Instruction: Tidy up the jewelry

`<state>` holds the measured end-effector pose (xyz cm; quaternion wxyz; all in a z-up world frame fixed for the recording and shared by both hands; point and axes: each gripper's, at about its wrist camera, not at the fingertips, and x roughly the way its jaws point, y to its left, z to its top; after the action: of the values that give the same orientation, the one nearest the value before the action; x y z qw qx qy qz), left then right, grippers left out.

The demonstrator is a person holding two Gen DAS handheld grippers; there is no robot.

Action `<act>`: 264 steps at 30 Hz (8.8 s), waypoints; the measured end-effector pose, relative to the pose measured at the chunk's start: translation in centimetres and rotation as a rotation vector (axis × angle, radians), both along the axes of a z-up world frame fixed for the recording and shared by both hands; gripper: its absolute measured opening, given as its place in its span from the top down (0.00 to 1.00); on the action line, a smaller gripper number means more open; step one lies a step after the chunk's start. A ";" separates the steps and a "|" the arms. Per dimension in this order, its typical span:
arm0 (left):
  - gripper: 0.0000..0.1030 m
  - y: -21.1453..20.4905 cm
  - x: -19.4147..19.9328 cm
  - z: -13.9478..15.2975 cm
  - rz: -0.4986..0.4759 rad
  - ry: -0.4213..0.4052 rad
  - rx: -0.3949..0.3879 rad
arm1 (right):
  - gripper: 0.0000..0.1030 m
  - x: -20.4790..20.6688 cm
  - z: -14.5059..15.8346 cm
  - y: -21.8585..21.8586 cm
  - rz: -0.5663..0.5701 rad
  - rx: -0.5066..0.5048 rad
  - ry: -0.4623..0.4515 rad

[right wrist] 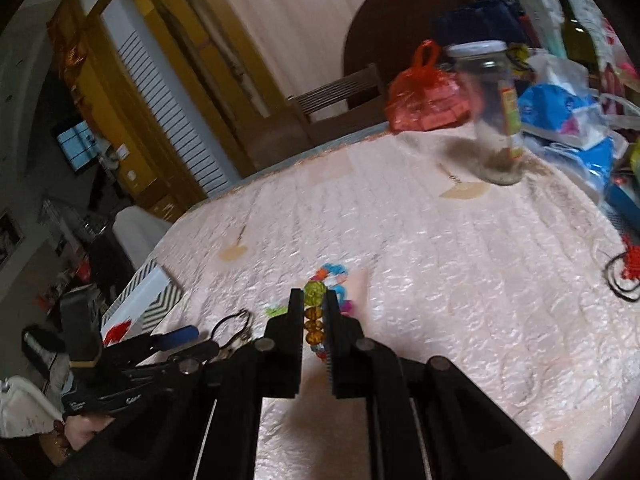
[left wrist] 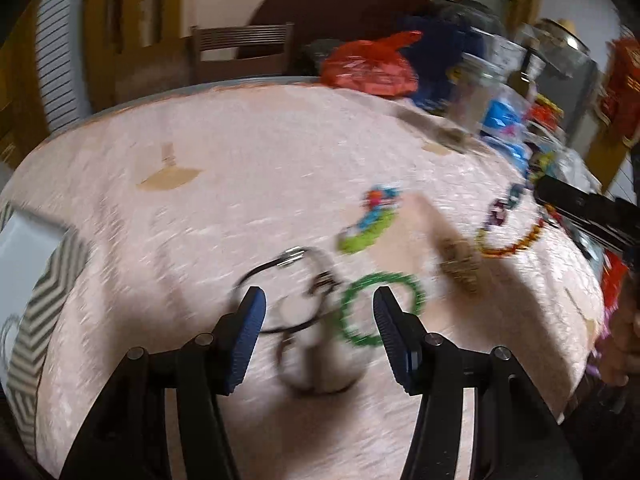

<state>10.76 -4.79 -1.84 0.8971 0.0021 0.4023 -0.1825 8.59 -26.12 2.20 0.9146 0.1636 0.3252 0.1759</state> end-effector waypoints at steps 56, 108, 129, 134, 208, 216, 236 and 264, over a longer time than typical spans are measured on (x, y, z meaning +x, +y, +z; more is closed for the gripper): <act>0.69 -6.3 -1.1 2.6 -0.013 0.024 0.000 | 0.91 -1.9 -0.5 0.6 -0.207 -0.276 0.151; 0.69 11.6 -2.6 4.6 0.395 -0.026 0.044 | 0.91 0.1 2.3 15.8 -0.006 -0.358 0.000; 0.69 22.7 -4.5 4.5 0.637 -0.008 0.048 | 0.91 1.5 3.4 26.4 0.192 -0.361 -0.028; 0.69 26.5 -5.8 3.6 0.712 0.021 0.048 | 0.91 2.1 4.2 30.2 0.270 -0.332 -0.030; 0.37 34.1 -11.1 -1.0 0.737 0.140 -0.064 | 0.76 0.5 -3.7 43.7 0.597 -0.339 0.146; 0.37 37.5 -11.1 3.8 0.752 0.068 -0.091 | 0.76 0.6 -1.5 42.0 0.578 -0.311 0.110; 0.37 18.7 -6.5 3.6 0.472 -0.017 0.011 | 0.65 -1.2 -0.4 22.5 0.327 -0.444 0.034; 0.30 7.6 -3.3 -2.8 0.293 0.030 0.059 | 0.74 3.3 -6.5 13.5 0.145 -0.525 0.125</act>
<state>7.48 2.84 -4.62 0.9077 -0.0330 0.4166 -0.0378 11.87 -12.64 -4.30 0.8888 -0.0922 0.4265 0.1403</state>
